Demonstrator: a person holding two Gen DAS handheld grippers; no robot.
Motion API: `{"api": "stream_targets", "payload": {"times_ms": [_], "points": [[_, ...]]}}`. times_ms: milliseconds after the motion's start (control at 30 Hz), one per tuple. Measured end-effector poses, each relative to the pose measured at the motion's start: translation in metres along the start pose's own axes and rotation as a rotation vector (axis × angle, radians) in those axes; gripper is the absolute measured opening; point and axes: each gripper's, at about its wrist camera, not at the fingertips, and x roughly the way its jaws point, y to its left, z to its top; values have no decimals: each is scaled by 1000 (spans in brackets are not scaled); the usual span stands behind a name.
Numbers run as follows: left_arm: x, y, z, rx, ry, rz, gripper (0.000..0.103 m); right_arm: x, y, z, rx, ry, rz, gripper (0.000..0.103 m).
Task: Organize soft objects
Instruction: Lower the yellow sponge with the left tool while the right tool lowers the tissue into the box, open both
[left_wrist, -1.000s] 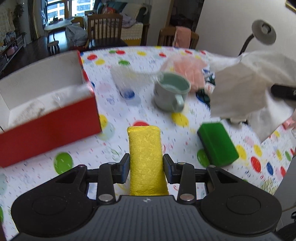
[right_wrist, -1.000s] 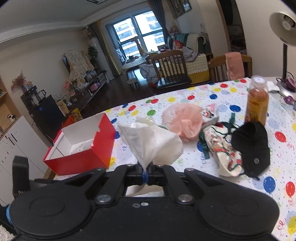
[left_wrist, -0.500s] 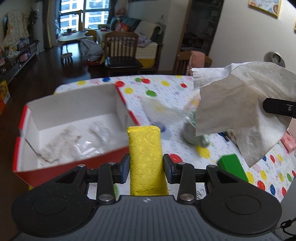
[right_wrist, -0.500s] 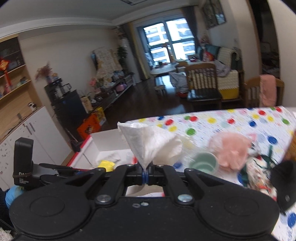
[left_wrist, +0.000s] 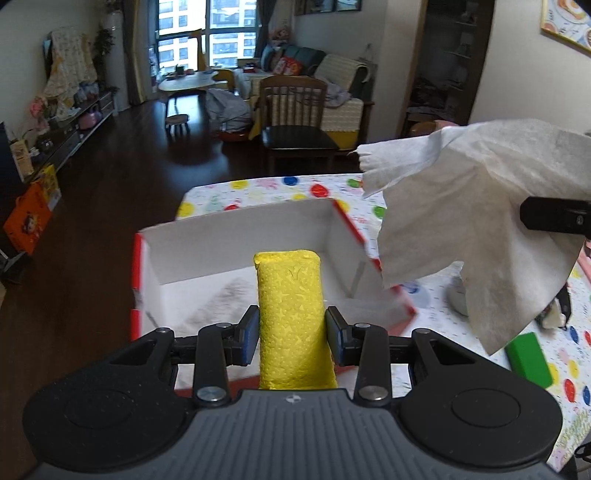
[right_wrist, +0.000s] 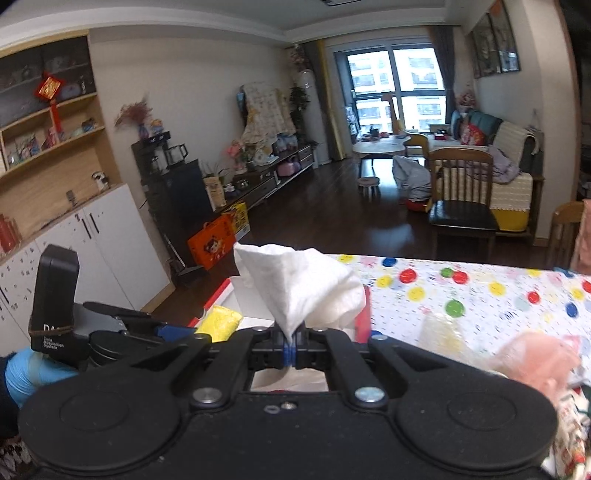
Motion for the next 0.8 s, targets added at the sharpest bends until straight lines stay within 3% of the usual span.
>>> {"api": "stream_targets", "payload": {"times_ms": [333,533,800], "points": [[42,42,13,-16,71,58,37,77,26,8,-62,75,-4,2],[70,55,14,3,118,60,37,119,29,0,-90,140,-50,2],[104,58,16,6,171,57,37,166,17,-13,-30,253,-64,2]]}}
